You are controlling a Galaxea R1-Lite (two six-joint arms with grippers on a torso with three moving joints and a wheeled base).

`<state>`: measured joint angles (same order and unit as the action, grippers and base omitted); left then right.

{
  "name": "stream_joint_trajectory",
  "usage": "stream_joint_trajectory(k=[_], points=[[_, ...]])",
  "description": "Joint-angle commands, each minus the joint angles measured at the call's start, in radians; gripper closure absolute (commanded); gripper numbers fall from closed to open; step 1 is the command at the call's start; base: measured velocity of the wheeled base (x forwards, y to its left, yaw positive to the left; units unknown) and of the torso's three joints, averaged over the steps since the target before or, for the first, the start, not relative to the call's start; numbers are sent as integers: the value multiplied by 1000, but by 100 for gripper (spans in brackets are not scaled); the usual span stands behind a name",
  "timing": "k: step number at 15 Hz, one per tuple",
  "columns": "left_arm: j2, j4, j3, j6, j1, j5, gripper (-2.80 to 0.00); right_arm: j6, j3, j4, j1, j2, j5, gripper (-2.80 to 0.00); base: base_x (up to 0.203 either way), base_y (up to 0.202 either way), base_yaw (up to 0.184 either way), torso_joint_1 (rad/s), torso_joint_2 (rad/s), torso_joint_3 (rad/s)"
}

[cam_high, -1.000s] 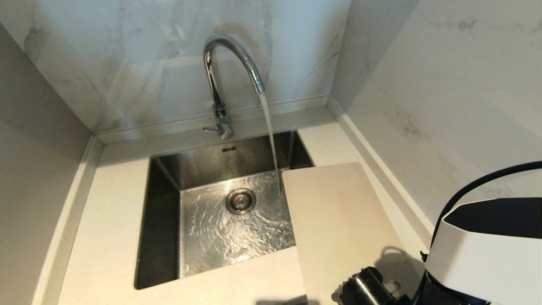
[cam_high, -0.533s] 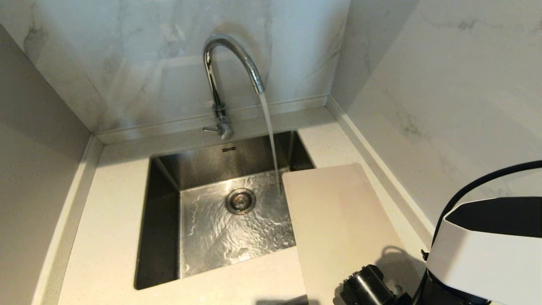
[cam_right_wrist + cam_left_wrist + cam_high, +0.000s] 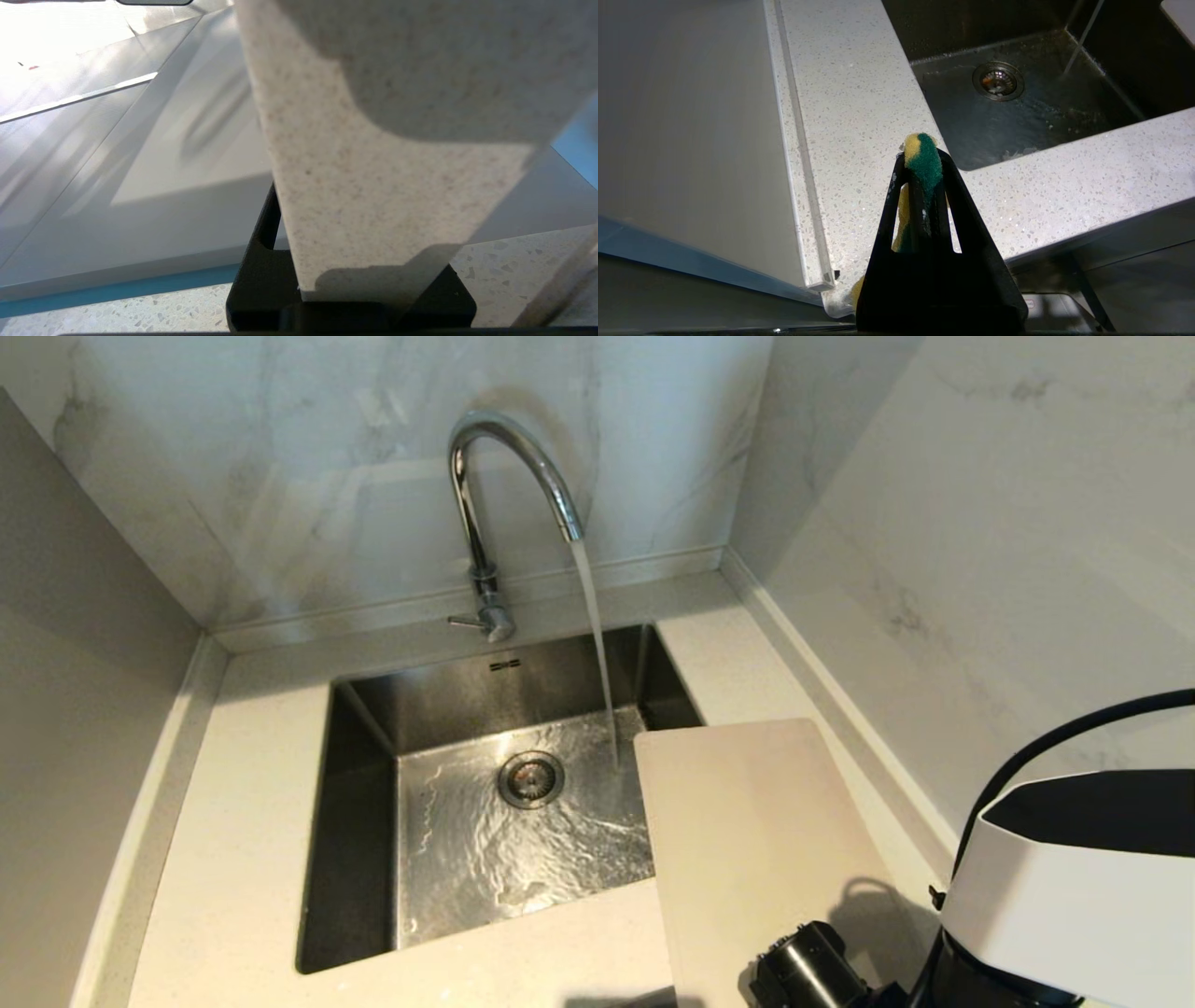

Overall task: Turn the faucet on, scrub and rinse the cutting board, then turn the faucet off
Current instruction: Pick up the cutting board

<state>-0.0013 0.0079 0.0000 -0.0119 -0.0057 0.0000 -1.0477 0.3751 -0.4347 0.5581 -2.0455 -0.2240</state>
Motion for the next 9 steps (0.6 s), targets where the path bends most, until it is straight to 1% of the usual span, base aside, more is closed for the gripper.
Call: stream_joint_trajectory(k=[1, 6, 9], points=[[0, 0, 0, 1, 0, -1, 0, -8, 1, -6, 0, 2, -5, 0, 0, 0, 0, 0, 0, 0], [0, 0, 0, 1, 1, -2, 0, -8, -8, -4, 0, 24, -6, 0, 0, 0, 0, 0, 0, 0], [0, 0, 0, 1, 0, -2, 0, -33, -16, 0, 1, 93, -9, 0, 0, 0, 0, 0, 0, 0]])
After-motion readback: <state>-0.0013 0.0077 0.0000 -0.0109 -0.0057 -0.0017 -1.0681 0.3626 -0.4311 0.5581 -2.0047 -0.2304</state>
